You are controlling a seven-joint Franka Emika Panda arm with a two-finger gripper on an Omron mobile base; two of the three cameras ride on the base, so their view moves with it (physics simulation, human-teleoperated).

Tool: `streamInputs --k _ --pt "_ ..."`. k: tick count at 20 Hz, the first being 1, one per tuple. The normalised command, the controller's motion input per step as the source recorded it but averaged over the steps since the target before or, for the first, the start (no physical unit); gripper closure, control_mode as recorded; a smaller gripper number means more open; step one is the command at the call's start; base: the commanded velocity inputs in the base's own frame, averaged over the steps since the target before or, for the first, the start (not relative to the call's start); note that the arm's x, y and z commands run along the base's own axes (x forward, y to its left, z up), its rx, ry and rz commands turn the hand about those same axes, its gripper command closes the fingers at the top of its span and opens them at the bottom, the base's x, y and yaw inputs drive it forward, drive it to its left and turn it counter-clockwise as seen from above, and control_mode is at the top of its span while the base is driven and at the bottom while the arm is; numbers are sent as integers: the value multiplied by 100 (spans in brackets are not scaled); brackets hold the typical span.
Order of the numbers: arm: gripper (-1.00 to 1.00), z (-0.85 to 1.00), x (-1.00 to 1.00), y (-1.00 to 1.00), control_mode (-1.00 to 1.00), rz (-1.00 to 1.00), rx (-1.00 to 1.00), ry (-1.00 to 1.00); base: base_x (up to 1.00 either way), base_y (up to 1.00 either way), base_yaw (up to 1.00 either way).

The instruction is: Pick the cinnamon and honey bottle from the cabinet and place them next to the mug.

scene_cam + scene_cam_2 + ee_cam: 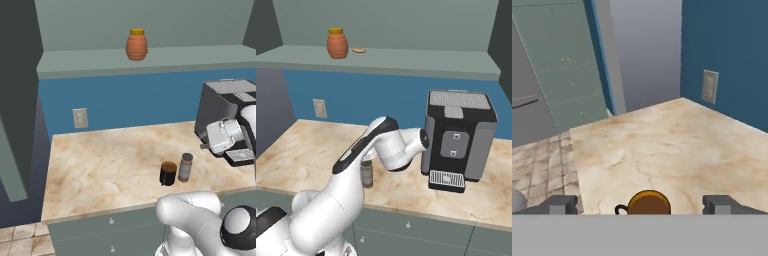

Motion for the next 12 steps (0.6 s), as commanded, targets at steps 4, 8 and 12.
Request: streamInputs --k 4,8,12 --pt "-100 44 -45 0 -100 -37 0 18 0 0 0" --pt "-100 60 -47 9 -100 -43 0 19 0 0 0" --pt "-100 70 -29 27 -100 -48 -2 24 0 0 0"
